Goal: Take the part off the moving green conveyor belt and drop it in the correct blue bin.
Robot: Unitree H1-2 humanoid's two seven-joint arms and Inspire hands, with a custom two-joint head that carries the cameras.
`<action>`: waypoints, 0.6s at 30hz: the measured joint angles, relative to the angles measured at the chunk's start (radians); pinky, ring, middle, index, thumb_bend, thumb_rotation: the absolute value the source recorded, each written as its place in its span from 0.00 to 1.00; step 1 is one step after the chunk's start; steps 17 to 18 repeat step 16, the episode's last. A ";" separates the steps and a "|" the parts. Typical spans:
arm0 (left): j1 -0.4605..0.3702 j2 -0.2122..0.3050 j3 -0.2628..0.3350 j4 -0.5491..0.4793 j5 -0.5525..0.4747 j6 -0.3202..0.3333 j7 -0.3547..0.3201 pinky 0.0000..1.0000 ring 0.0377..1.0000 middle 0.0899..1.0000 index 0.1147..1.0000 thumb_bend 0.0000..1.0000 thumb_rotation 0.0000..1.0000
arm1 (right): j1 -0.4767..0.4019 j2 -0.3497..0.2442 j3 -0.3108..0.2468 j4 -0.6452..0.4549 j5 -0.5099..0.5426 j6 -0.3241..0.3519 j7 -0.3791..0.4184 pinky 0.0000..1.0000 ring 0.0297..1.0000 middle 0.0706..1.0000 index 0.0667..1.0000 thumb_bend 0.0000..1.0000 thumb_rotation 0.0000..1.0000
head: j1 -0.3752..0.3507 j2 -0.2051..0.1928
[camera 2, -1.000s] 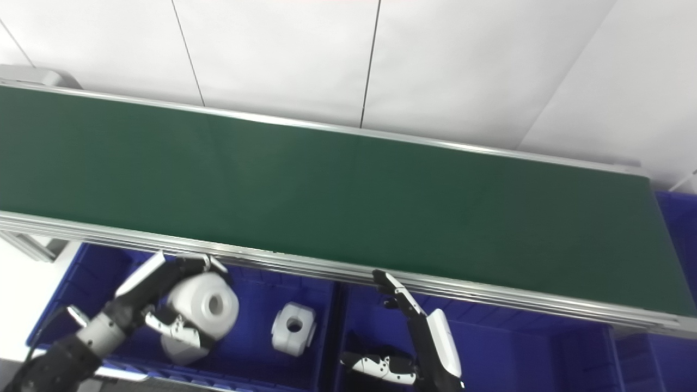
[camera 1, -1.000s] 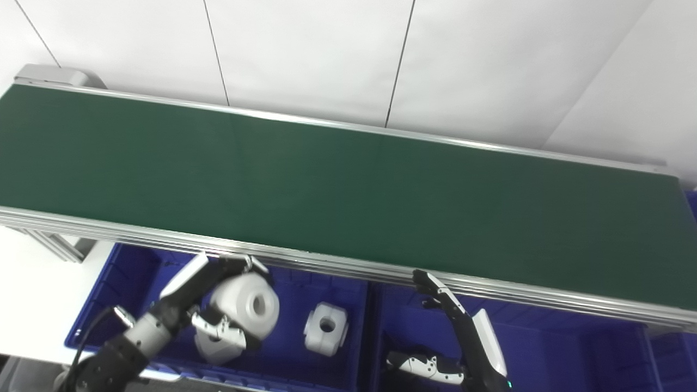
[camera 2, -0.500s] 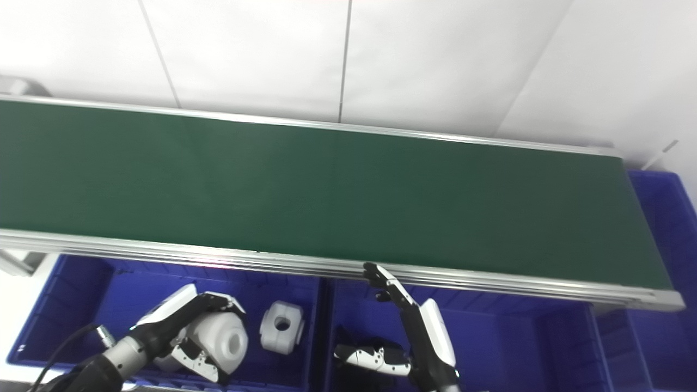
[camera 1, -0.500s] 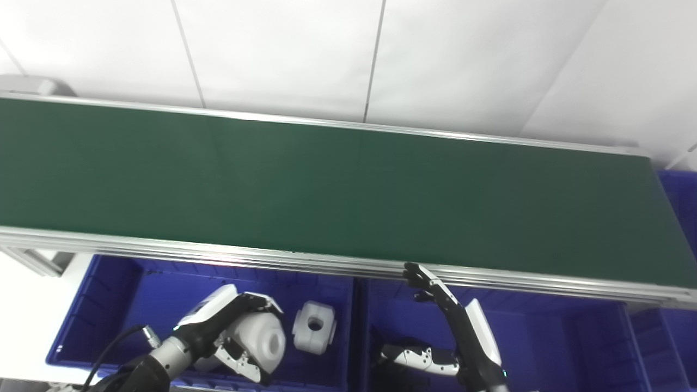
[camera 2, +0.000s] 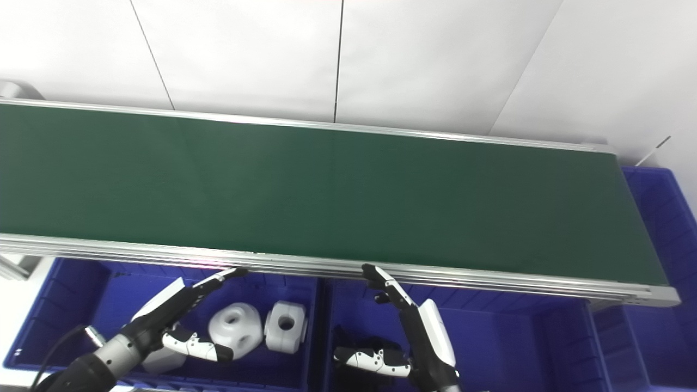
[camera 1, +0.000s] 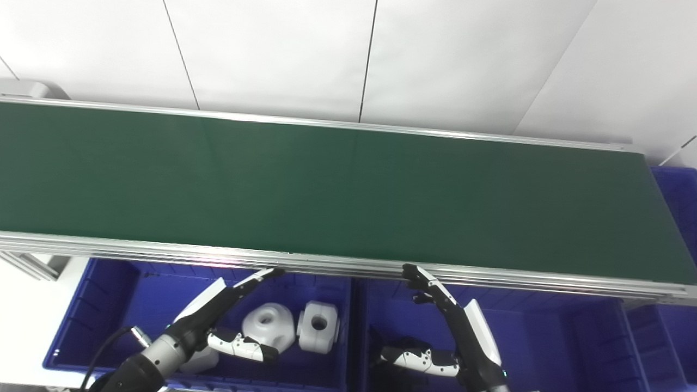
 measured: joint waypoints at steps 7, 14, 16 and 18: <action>-0.026 -0.054 -0.018 0.041 -0.076 -0.093 -0.027 0.86 0.92 0.94 0.86 0.89 0.30 | 0.006 0.004 -0.001 -0.007 -0.002 0.001 0.007 0.70 0.79 0.83 0.87 0.78 0.37 | -0.012 -0.009; -0.021 -0.067 -0.016 0.111 -0.083 -0.178 -0.031 0.82 0.87 0.89 0.84 0.87 0.27 | 0.006 0.003 -0.004 -0.005 -0.006 0.001 0.008 0.71 0.80 0.83 0.87 0.80 0.40 | -0.026 -0.028; -0.016 -0.070 -0.015 0.115 -0.083 -0.200 -0.030 0.82 0.87 0.89 0.84 0.87 0.27 | 0.006 0.003 -0.004 -0.003 -0.019 0.001 0.008 0.70 0.80 0.83 0.87 0.80 0.40 | -0.038 -0.038; -0.016 -0.070 -0.015 0.115 -0.083 -0.200 -0.030 0.82 0.87 0.89 0.84 0.87 0.27 | 0.006 0.003 -0.004 -0.003 -0.019 0.001 0.008 0.70 0.80 0.83 0.87 0.80 0.40 | -0.038 -0.038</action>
